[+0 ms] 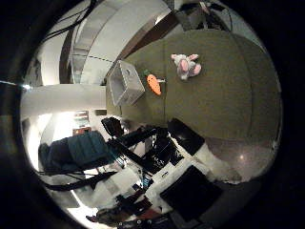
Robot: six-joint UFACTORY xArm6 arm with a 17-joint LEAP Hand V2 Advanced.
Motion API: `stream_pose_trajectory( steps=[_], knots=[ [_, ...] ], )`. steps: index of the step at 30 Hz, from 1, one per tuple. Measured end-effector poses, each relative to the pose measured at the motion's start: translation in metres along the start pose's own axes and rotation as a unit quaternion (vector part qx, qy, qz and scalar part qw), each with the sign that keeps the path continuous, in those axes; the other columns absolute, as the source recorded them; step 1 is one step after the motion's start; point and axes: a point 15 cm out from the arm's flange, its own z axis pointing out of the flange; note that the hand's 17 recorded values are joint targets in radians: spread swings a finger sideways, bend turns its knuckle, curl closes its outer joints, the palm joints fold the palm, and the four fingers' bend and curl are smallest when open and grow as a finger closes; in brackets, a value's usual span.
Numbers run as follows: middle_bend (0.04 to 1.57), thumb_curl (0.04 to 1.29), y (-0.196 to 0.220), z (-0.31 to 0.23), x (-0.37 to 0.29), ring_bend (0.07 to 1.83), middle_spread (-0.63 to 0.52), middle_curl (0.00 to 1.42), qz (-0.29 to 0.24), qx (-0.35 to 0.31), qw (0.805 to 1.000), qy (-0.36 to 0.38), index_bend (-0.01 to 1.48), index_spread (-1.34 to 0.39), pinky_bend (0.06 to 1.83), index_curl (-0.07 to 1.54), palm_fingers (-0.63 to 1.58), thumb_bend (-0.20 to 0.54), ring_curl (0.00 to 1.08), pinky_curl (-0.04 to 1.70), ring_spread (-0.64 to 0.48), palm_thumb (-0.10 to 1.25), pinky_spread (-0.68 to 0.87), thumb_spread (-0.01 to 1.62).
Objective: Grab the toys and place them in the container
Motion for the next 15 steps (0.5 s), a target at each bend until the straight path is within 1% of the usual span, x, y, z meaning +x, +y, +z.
stream_pose_trajectory(
  steps=[11, 15],
  knots=[
    [0.19, 0.32, -0.003, -0.001, 0.000, 0.27, 0.00, 0.31, 0.001, 0.003, 1.000, 0.000, 0.17, -0.35, 0.46, 0.31, 0.20, -0.022, 0.24, 0.09, 0.16, 0.65, 0.34, 1.11],
    [0.19, 0.31, -0.010, 0.008, -0.011, 0.28, 0.00, 0.32, -0.008, -0.003, 1.000, -0.006, 0.17, -0.35, 0.47, 0.31, 0.19, -0.033, 0.25, 0.09, 0.16, 0.58, 0.34, 1.11]
  ],
)
